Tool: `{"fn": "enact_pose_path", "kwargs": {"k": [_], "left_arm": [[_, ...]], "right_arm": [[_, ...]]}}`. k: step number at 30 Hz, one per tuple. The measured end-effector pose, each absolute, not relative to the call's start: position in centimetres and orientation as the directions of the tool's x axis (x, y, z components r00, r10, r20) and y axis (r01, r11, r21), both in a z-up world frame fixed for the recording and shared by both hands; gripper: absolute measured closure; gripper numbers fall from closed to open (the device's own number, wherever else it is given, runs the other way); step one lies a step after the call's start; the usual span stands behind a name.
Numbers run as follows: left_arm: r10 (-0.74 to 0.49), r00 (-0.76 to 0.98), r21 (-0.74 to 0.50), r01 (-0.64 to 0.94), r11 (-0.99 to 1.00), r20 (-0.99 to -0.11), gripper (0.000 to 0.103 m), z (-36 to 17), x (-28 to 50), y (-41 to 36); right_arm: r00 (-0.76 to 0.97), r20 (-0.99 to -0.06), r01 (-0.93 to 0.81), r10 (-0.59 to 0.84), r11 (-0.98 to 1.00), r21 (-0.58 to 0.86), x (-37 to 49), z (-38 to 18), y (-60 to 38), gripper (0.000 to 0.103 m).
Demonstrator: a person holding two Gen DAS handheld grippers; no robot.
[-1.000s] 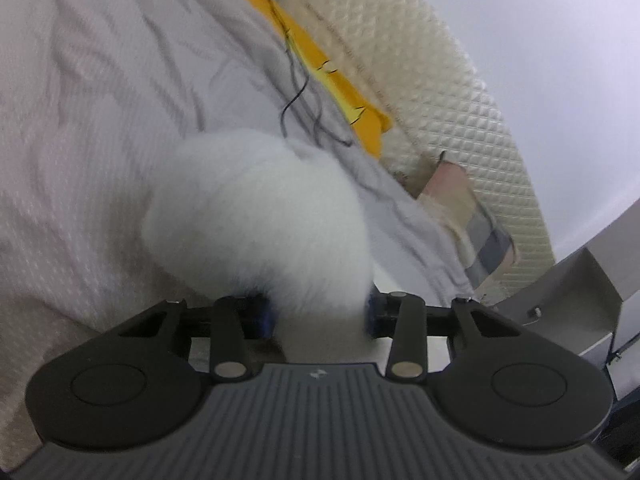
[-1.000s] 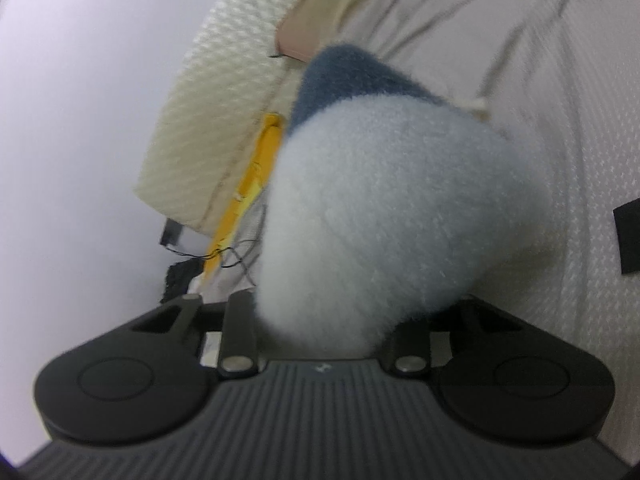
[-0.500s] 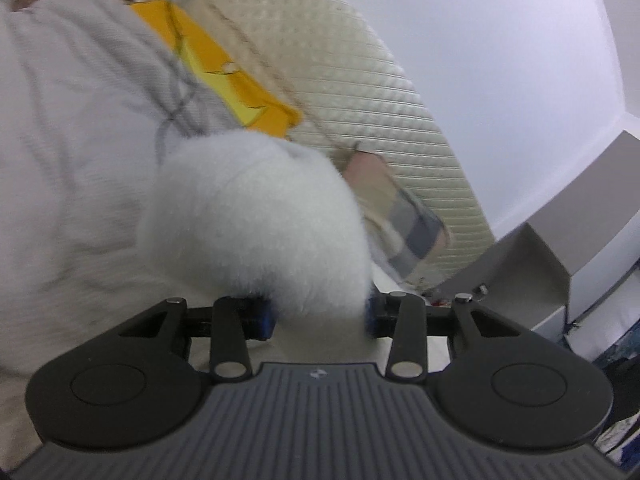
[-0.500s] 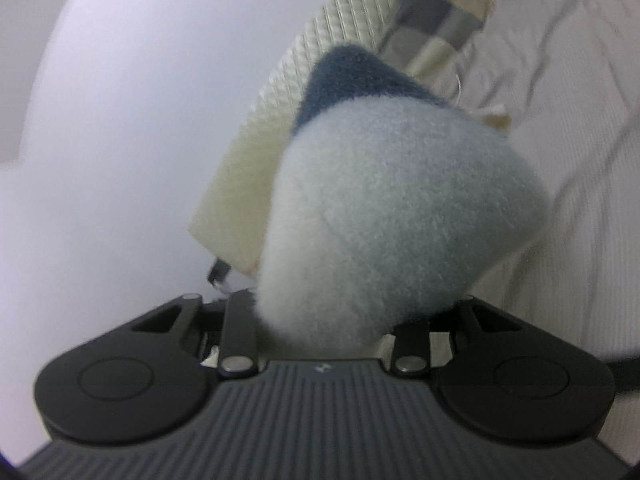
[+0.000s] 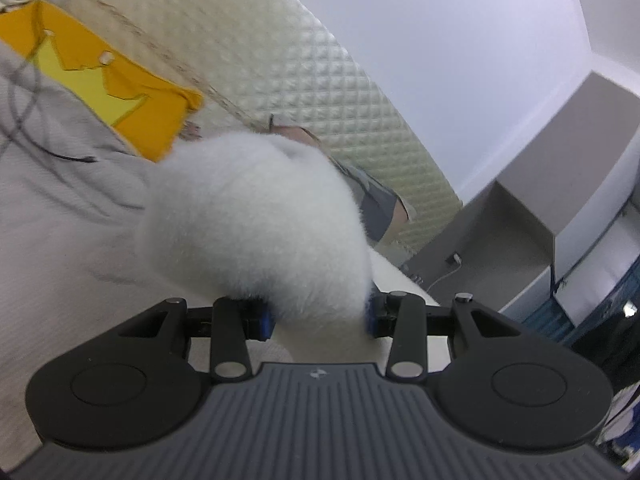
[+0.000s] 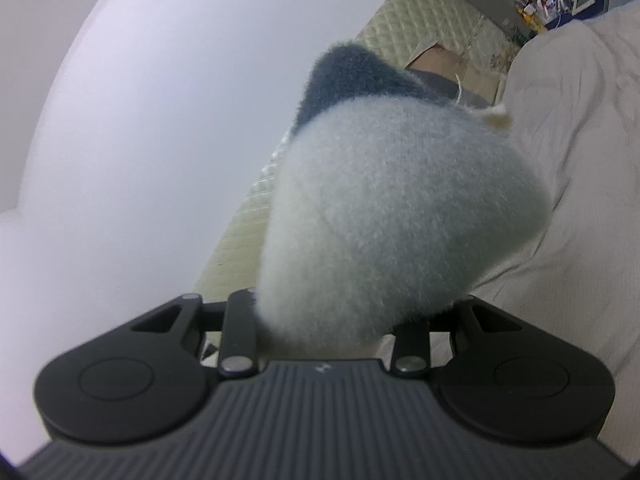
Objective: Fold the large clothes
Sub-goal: 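Lift and roll the sweater over with both grippers, then lower the rolled sweater onto the bed and open both grippers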
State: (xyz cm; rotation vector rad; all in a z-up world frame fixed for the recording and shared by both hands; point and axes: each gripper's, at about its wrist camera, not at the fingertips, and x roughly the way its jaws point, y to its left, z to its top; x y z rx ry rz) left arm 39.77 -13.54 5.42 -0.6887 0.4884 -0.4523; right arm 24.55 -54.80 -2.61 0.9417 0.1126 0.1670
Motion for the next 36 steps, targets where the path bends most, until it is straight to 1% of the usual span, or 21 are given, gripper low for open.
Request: {"fn": "enact_pose_path", "kwargs": {"k": [2, 4, 9, 14, 16, 19, 22, 27, 29, 31, 34, 36], "left_arm": [[-0.553, 0.788, -0.674, 0.254, 0.693, -0.272, 0.058, 3.3, 41.2, -15.0], [-0.571, 0.771, -0.689, 0.251, 0.679, -0.282, 0.058, 0.3, 42.6, -16.2], [-0.564, 0.740, -0.671, 0.210, 0.711, -0.366, 0.058, -5.8, 44.6, -18.2], [-0.560, 0.695, -0.654, 0.169, 0.737, -0.451, 0.058, -12.4, 45.8, -18.0], [-0.562, 0.693, -0.639, 0.189, 0.746, -0.451, 0.057, -14.2, 45.8, -17.5], [-0.571, 0.688, -0.638, 0.202, 0.743, -0.447, 0.057, -15.4, 45.5, -17.2], [-0.588, 0.672, -0.654, 0.201, 0.730, -0.450, 0.055, -15.6, 45.1, -16.6], [-0.593, 0.664, -0.664, 0.189, 0.723, -0.456, 0.050, -16.7, 43.1, -15.8], [-0.590, 0.660, -0.656, 0.190, 0.730, -0.465, 0.048, -16.5, 42.2, -15.6], [-0.580, 0.657, -0.628, 0.202, 0.751, -0.482, 0.045, -16.0, 41.3, -15.3], [-0.546, 0.653, -0.528, 0.253, 0.811, -0.525, 0.045, -14.5, 39.7, -15.3], [-0.521, 0.654, -0.469, 0.275, 0.839, -0.548, 0.043, -13.5, 38.5, -15.2]], "right_arm": [[0.981, -0.040, -0.085, 0.191, 0.604, 0.793, 25.6, -3.6, -56.0, 0.063], [0.980, -0.064, -0.067, 0.191, 0.608, 0.791, 26.6, -5.2, -57.3, 0.063], [0.971, -0.165, 0.025, 0.173, 0.612, 0.790, 28.2, -10.2, -58.8, 0.063], [0.946, -0.264, 0.100, 0.189, 0.606, 0.789, 28.7, -15.8, -59.1, 0.063], [0.933, -0.302, 0.130, 0.195, 0.600, 0.789, 28.6, -17.8, -59.0, 0.062], [0.941, -0.279, 0.114, 0.194, 0.594, 0.797, 27.8, -19.5, -58.9, 0.060], [0.943, -0.277, 0.120, 0.182, 0.591, 0.798, 27.6, -20.2, -58.7, 0.058], [0.946, -0.277, 0.156, 0.171, 0.507, 0.848, 26.2, -22.2, -58.3, 0.052], [0.942, -0.294, 0.172, 0.164, 0.515, 0.840, 25.8, -22.1, -57.9, 0.049], [0.932, -0.332, 0.206, 0.145, 0.542, 0.815, 25.3, -21.3, -57.7, 0.048], [0.907, -0.414, 0.276, 0.079, 0.632, 0.725, 24.3, -19.5, -56.1, 0.043], [0.891, -0.454, 0.325, 0.021, 0.667, 0.671, 22.7, -18.0, -54.8, 0.042]]}}
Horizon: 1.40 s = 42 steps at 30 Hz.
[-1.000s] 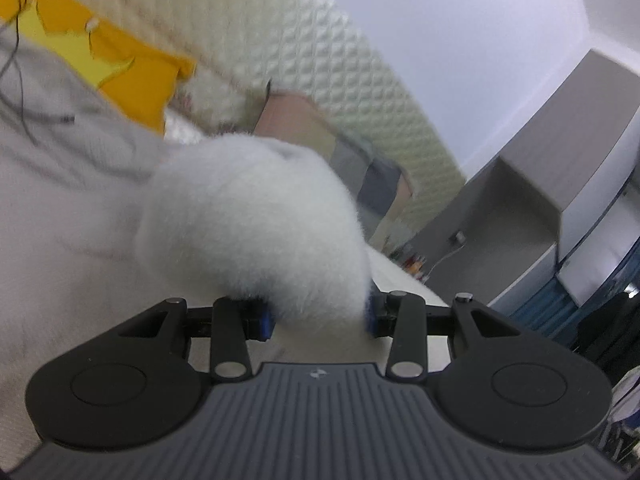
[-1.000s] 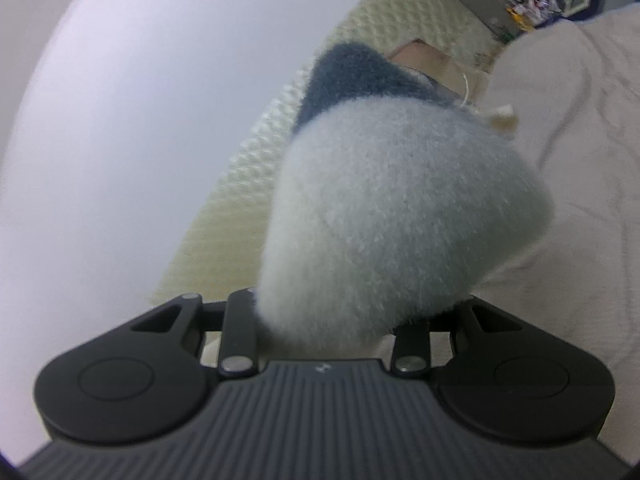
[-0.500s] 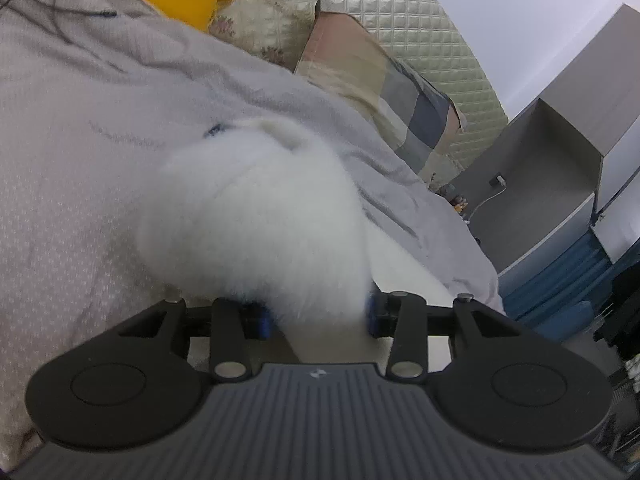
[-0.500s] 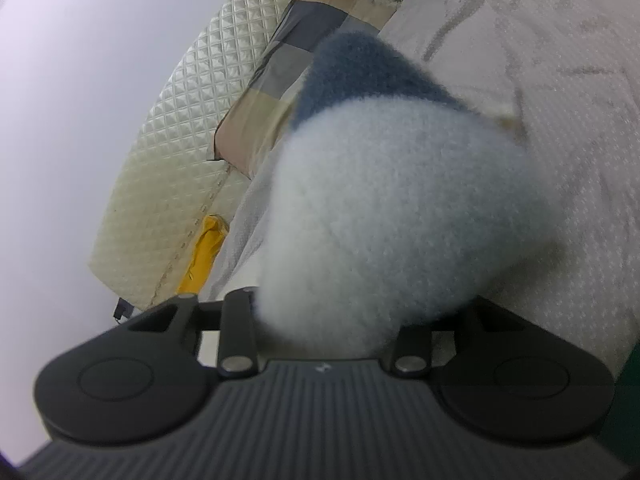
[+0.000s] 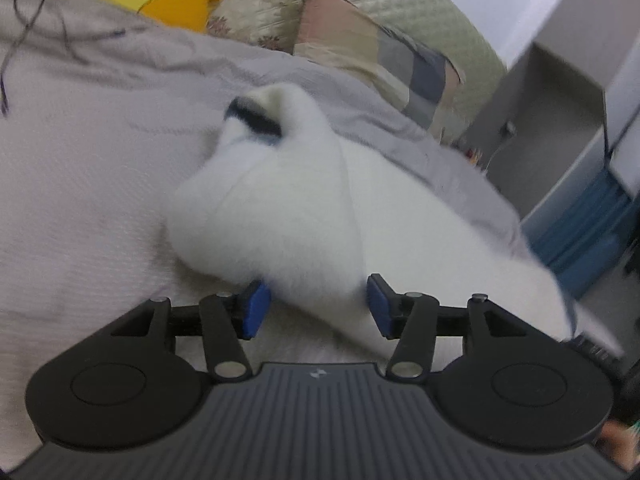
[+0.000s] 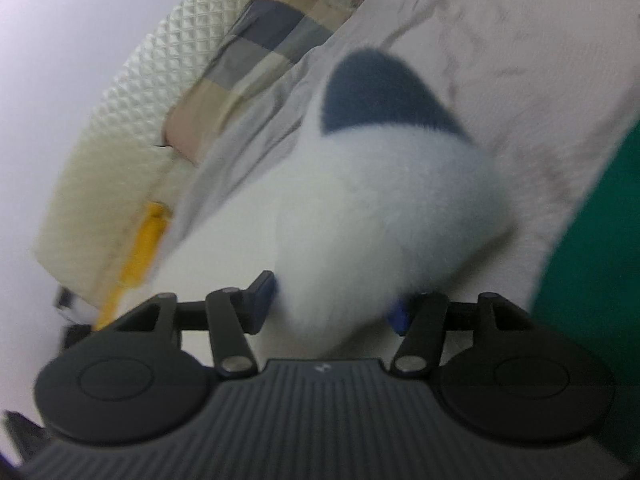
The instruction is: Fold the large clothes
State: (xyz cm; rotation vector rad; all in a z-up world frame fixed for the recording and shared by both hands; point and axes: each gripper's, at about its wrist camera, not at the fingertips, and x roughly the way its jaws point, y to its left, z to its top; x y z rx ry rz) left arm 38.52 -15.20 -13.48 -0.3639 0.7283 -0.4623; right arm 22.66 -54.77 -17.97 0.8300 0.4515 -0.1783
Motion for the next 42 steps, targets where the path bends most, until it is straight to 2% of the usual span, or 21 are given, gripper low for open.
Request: {"fn": "enact_pose_path", "kwargs": {"k": [3, 12, 19, 23, 31, 42], "left_arm": [[-0.476, 0.667, -0.357, 0.320, 0.878, -0.573, 0.043, -11.2, 36.5, -15.2], [-0.424, 0.751, -0.188, 0.384, 0.904, -0.507, 0.040, -0.1, 28.0, -15.0], [-0.468, 0.774, -0.060, 0.491, 0.869, -0.427, 0.035, 8.1, 18.0, -16.2], [-0.504, 0.770, -0.066, 0.523, 0.850, -0.392, 0.034, 10.6, 12.5, -15.7], [-0.483, 0.789, -0.067, 0.498, 0.865, -0.380, 0.033, 9.6, 5.0, -12.8], [-0.457, 0.789, -0.072, 0.472, 0.879, -0.409, 0.033, 4.1, 2.4, -9.5]], "right_arm": [[0.873, -0.486, 0.359, -0.046, 0.736, 0.574, 20.8, -15.4, -53.1, 0.042], [0.929, -0.347, 0.249, -0.130, 0.913, 0.322, 13.4, -5.3, -46.7, 0.042], [0.969, -0.219, 0.161, -0.111, 0.960, 0.227, 5.7, 2.6, -43.3, 0.042], [0.979, -0.175, 0.129, -0.101, 0.980, 0.154, 2.0, 4.5, -41.1, 0.042], [0.982, -0.182, 0.060, -0.043, 0.995, 0.084, -2.0, 3.5, -36.7, 0.043], [0.966, -0.250, 0.081, -0.057, 0.993, 0.086, -2.7, -2.3, -34.9, 0.043]]}}
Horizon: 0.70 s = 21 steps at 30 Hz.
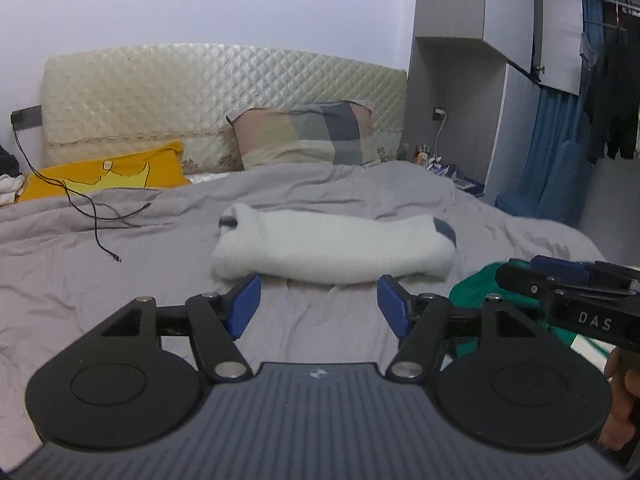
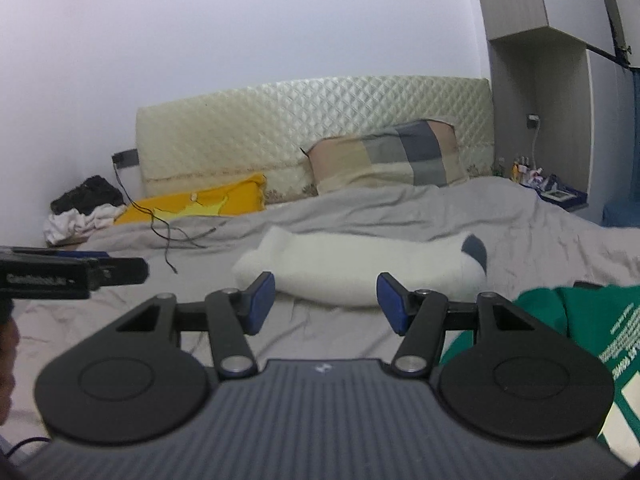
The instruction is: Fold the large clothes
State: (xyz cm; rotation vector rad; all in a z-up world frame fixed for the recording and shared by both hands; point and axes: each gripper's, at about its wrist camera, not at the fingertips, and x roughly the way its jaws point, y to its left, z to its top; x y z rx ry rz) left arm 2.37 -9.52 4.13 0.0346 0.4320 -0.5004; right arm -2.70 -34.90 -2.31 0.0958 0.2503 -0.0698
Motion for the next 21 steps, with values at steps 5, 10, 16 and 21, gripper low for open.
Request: {"fn": "enact_pose_path", "kwargs": {"k": [5, 10, 16, 21], "left_arm": [[-0.457, 0.779, -0.085, 0.469, 0.879, -0.429, 0.033, 2.1, 2.7, -9.5], [-0.442, 0.773, -0.086, 0.456, 0.886, -0.454, 0.033, 1.1, 3.1, -9.8], [-0.426, 0.784, -0.084, 0.438, 0.895, -0.453, 0.032, 1.2, 3.0, -9.9], [-0.421, 0.781, -0.090, 0.431, 0.898, -0.462, 0.031, 1.1, 3.3, -10.1]], "right_arm": [[0.958, -0.278, 0.094, -0.067, 0.992, 0.088, -2.4, -5.1, -35.4, 0.044], [0.961, -0.267, 0.106, -0.077, 0.990, 0.096, -2.5, -5.5, -35.7, 0.044], [0.957, -0.278, 0.120, -0.085, 0.987, 0.111, -2.4, -6.0, -36.3, 0.044], [0.952, -0.291, 0.128, -0.093, 0.986, 0.105, -2.0, -6.1, -36.3, 0.044]]}}
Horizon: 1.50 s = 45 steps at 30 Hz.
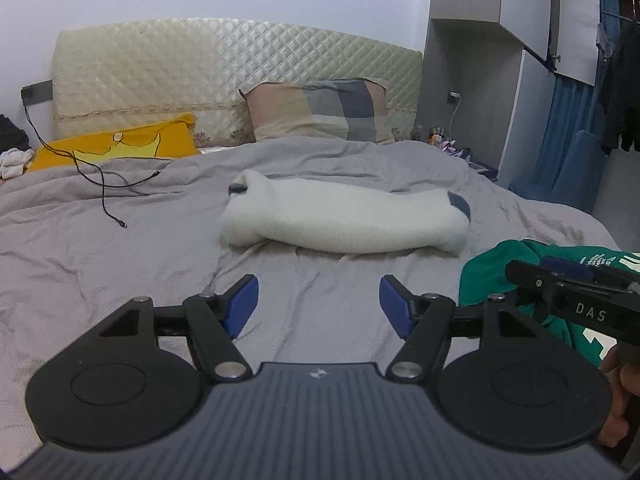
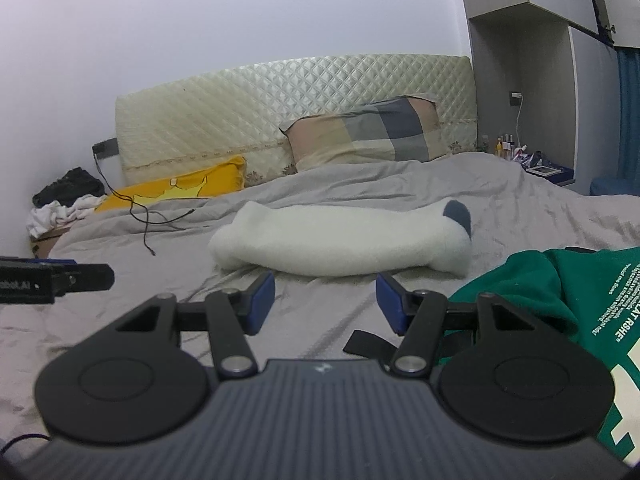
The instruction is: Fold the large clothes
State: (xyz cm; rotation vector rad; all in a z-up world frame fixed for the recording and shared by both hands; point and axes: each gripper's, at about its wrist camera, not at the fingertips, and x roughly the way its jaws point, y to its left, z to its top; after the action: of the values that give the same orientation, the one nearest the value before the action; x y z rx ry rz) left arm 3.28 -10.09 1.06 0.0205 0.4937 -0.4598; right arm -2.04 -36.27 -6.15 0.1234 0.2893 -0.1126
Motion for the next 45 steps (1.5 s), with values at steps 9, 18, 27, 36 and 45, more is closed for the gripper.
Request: {"fn": "enact_pose_path", "kwargs": {"k": [9, 18, 27, 36, 45], "left_arm": [[-0.403, 0.793, -0.085, 0.412, 0.907, -0.456, 0.030, 1.22, 2.97, -10.25], [-0.396, 0.801, -0.087, 0.401, 0.912, -0.448, 0.015, 1.37, 2.74, -10.14], [-0.370, 0.814, -0.071, 0.380, 0.922, -0.447, 0.003, 1.16, 2.66, -10.19], [-0.338, 0.826, -0.055, 0.352, 0.934, -0.451, 0.001, 1.09, 2.88, -10.22], [-0.324, 0.824, -0.066, 0.333, 0.941, -0.465, 0.001, 1.06, 2.81, -10.27]], "right_arm": [[0.950, -0.298, 0.127, -0.091, 0.986, 0.106, -1.92, -6.25, -36.27, 0.044], [0.949, -0.298, 0.134, -0.099, 0.986, 0.100, -1.79, -6.13, -36.28, 0.044], [0.948, -0.299, 0.153, -0.109, 0.980, 0.129, -1.70, -6.42, -37.05, 0.000], [0.947, -0.299, 0.159, -0.115, 0.979, 0.130, -1.68, -6.49, -37.02, 0.000], [0.947, -0.302, 0.159, -0.113, 0.979, 0.130, -1.56, -6.64, -37.11, 0.000]]}}
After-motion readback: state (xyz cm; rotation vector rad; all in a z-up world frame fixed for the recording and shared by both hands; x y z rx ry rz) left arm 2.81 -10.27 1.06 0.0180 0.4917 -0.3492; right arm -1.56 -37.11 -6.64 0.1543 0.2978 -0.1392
